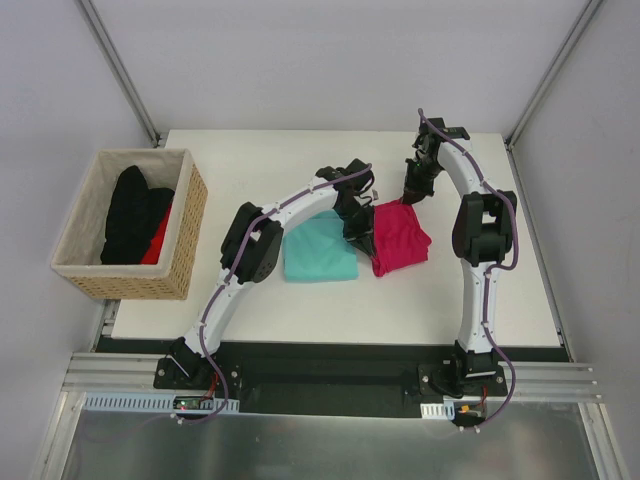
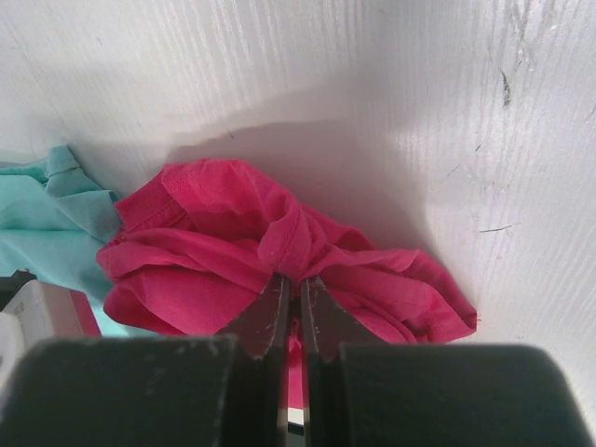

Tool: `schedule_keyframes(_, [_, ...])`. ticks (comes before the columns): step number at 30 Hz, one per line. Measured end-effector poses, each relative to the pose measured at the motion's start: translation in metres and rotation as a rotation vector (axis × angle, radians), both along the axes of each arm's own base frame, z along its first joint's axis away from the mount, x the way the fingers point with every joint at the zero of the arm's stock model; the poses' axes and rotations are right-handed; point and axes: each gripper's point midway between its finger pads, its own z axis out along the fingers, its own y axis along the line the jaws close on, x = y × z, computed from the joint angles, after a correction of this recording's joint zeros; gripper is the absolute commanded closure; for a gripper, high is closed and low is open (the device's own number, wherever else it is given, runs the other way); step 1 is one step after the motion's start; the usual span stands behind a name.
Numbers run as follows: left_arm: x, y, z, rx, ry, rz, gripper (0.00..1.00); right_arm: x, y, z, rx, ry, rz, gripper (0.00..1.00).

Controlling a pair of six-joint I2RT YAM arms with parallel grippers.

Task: Fold and stack the t-shirts
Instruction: Put the neatly folded tshirt into the corner of the board with both arms

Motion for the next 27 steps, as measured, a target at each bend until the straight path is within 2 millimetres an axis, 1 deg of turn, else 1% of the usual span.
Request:
schedule_keyframes(2, [-0.001,0.0,-0.003,0.0,0.01,-0.002,0.89,0.0,0.0,0.0,0.0,0.0,0.0,0.99])
schedule_keyframes(6, [-0.004,0.001,-0.014,0.014,0.033,-0.004,0.79,0.0,0.0,0.0,0.0,0.0,0.0,0.99])
schedule_keyframes(7, [-0.004,0.002,-0.016,0.018,0.039,-0.004,0.73,0.0,0.0,0.0,0.0,0.0,0.0,0.99])
schedule_keyframes(10, [-0.006,0.003,-0.021,0.027,0.049,-0.005,0.65,0.0,0.0,0.0,0.0,0.001,0.0,0.99])
schedule_keyframes(15, [-0.007,0.004,-0.025,0.034,0.057,-0.004,0.6,0.0,0.0,0.0,0.001,0.001,0.0,0.99])
schedule_keyframes(20, [-0.009,0.003,-0.028,0.029,0.075,-0.008,0.59,-0.001,0.001,0.001,0.007,0.004,0.001,0.99])
schedule_keyframes(23, [-0.011,0.002,-0.037,0.031,0.102,-0.01,0.59,-0.002,0.003,0.002,0.018,0.008,0.003,0.99])
schedule_keyframes(27, [-0.01,-0.003,-0.035,0.009,0.113,-0.015,0.59,-0.003,0.005,0.004,0.023,0.008,0.006,0.99])
